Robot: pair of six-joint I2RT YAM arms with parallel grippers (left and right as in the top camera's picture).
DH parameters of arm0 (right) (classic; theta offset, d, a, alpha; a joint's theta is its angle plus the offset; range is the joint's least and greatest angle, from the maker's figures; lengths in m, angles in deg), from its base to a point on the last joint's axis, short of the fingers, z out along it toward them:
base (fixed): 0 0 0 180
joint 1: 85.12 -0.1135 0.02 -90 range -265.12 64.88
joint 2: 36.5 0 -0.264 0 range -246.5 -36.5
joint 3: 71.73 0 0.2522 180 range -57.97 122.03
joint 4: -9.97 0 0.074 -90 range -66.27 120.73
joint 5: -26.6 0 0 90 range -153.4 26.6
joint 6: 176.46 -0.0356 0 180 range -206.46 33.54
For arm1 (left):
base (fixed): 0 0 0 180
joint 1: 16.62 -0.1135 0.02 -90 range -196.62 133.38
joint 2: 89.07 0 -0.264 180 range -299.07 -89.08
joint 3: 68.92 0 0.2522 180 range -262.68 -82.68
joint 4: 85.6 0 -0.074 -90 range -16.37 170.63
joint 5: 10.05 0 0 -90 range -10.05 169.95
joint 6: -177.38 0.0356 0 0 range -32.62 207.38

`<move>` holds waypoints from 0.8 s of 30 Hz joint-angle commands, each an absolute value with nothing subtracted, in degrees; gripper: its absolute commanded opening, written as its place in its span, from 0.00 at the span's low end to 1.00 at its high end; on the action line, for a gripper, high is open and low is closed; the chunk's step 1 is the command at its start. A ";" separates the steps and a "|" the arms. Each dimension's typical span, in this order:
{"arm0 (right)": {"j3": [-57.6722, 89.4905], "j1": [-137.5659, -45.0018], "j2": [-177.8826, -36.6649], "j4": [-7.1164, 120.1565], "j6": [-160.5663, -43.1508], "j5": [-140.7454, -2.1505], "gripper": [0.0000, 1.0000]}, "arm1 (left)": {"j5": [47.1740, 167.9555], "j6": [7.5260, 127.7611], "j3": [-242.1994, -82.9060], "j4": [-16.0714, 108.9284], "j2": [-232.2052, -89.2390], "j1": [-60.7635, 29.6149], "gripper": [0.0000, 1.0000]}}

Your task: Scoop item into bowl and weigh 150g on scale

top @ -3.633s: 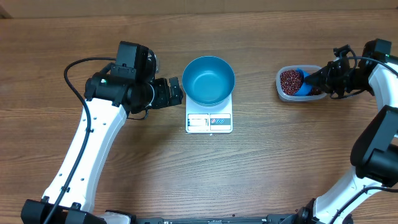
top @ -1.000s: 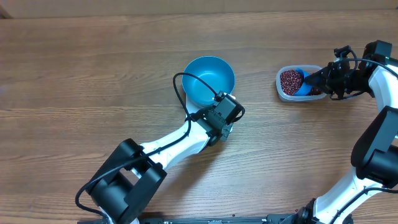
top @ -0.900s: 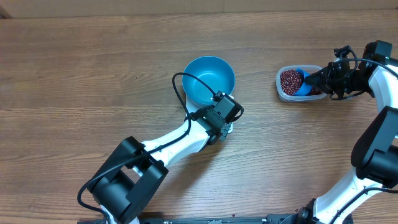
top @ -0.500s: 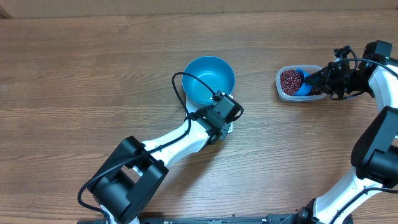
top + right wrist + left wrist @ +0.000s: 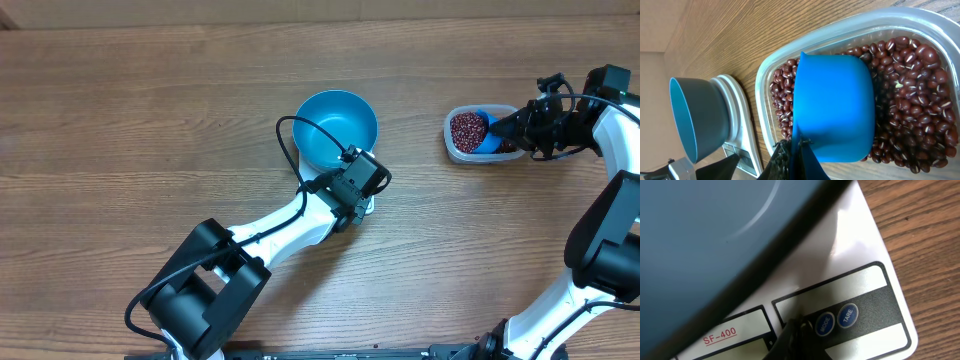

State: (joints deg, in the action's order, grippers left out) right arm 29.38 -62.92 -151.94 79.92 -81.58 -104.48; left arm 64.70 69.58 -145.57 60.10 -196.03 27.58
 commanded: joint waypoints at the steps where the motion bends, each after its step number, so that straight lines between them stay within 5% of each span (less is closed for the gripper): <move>1: 26.00 -64.26 -156.22 79.70 -81.77 -96.46 0.04 | 66.10 69.42 -144.74 60.36 -197.41 27.23 0.04; 24: 26.00 -64.26 -156.22 79.66 -81.77 -96.49 0.04 | 66.04 69.38 -144.76 60.84 -200.34 27.21 0.04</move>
